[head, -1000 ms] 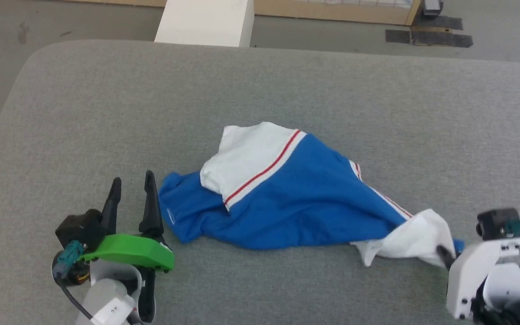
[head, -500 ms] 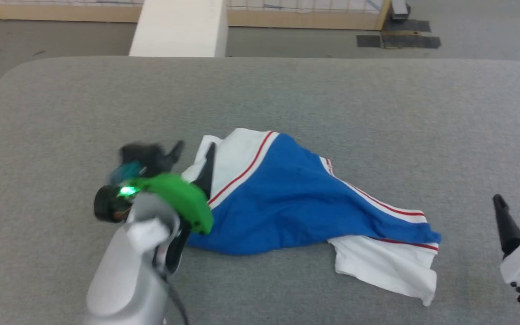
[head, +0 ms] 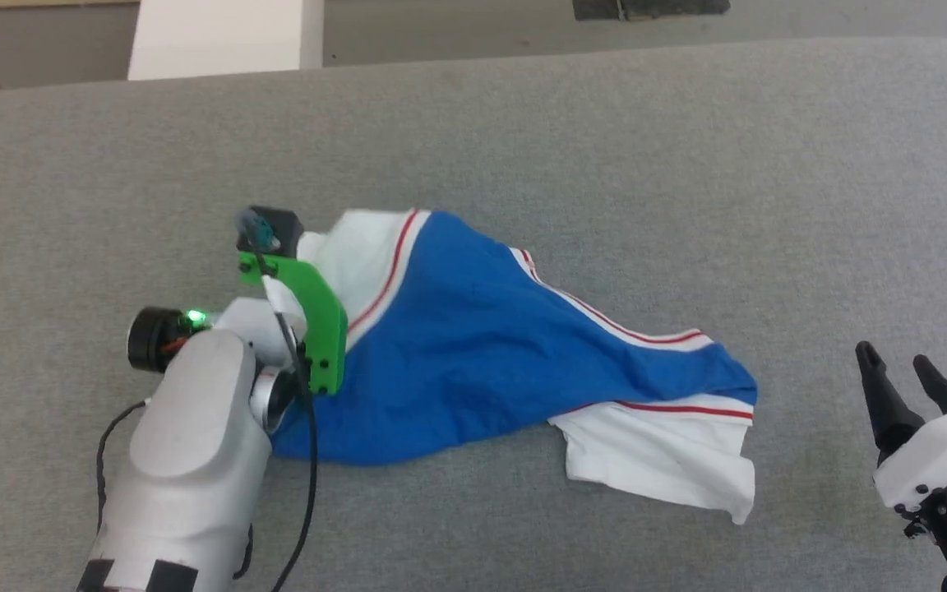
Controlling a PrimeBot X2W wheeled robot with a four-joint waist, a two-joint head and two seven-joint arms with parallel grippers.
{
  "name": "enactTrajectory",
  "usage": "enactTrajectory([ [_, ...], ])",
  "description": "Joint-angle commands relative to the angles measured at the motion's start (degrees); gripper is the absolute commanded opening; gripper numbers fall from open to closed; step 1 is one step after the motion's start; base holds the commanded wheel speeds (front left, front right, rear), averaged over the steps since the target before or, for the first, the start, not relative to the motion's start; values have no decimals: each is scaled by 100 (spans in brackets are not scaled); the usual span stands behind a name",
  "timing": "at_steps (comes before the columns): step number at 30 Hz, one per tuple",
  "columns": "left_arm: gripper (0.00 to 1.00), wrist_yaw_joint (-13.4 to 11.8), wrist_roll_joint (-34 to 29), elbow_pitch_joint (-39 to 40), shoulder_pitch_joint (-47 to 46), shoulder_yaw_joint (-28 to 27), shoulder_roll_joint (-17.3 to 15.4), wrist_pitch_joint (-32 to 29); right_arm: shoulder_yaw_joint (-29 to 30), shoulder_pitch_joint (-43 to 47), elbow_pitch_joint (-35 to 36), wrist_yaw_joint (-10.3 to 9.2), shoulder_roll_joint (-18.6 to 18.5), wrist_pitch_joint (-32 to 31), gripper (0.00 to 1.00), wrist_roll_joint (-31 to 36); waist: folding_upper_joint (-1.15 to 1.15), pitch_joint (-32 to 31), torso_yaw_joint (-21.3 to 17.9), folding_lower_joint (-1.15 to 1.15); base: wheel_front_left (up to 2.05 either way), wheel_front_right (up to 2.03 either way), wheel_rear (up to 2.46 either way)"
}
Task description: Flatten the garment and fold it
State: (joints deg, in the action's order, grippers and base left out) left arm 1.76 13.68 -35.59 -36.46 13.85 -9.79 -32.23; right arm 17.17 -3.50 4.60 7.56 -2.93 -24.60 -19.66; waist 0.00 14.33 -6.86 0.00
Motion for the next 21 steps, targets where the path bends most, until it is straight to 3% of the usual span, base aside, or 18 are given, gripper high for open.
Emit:
enactTrajectory([
  [1, 0, -62, 128, -43, -28, -96, 21, 148, 11, -72, -22, -8, 4, 50, 100, -2, 0, 46, 16, 0, 0, 0, 0],
  [9, 0, -626, 863, 431, 229, -1302, -94, 1477, -120, -57, -34, -8, 5, 38, 100, 93, 0, -169, 377, 0, 0, 0, 0],
  [13, 0, -858, 1090, 676, 893, -1717, -149, 1741, -181, -11, 4, -8, 5, -34, 100, 201, 0, -287, 580, 0, 0, 0, 0],
  [19, 0, -970, 1421, 855, 1862, -1951, 130, 1776, -319, -22, 123, -8, 5, -242, 100, 465, 0, -324, 819, 0, 0, 0, 0],
  [20, 100, -935, 1465, 914, 1930, -1956, 182, 1837, -397, -34, 135, -8, 5, -311, 100, 519, 0, -329, 858, 0, 0, 0, 0],
  [21, 100, -900, 1437, 970, 1969, -1922, 189, 1918, -476, -42, 129, -8, 5, -388, 100, 571, 0, -343, 888, 0, 0, 0, 0],
])
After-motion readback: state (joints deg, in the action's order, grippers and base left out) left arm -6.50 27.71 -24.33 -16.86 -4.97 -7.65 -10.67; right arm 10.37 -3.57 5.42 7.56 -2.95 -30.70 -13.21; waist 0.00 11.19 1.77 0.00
